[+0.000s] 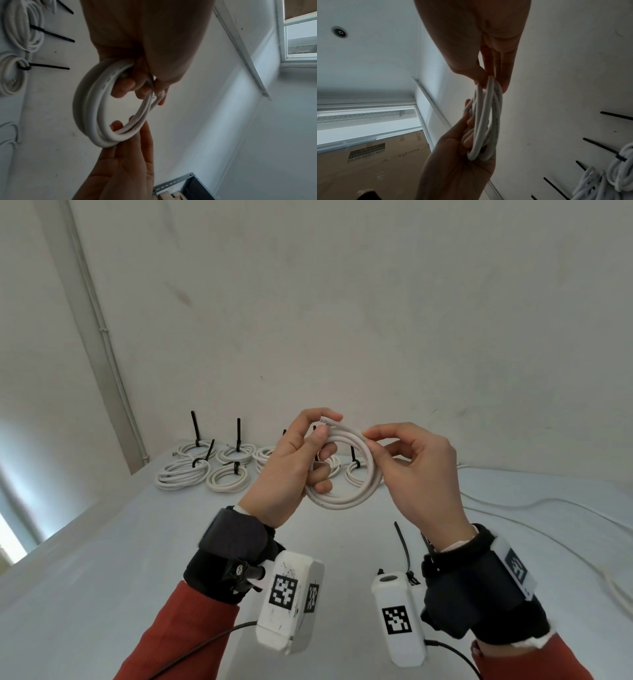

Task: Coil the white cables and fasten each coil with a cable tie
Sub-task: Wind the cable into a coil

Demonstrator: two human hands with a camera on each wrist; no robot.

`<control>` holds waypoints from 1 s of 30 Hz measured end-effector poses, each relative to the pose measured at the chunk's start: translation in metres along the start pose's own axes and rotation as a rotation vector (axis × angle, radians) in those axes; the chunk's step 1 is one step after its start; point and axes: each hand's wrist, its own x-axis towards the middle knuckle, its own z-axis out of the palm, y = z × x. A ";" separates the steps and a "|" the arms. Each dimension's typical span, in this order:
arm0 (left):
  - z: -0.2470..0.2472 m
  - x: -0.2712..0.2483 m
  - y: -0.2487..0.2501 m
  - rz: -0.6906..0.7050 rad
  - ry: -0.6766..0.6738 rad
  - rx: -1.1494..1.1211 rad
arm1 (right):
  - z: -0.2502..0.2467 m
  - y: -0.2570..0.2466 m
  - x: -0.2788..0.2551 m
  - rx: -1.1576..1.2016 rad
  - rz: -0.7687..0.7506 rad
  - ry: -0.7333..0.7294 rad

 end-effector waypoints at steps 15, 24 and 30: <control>0.015 -0.001 -0.002 0.100 0.231 0.142 | 0.000 -0.002 0.001 0.053 0.017 -0.008; 0.011 0.001 -0.003 0.011 0.351 0.138 | 0.001 -0.008 -0.003 0.144 0.133 -0.058; 0.013 0.002 -0.003 0.034 0.306 0.130 | 0.002 -0.005 -0.002 0.112 0.119 -0.007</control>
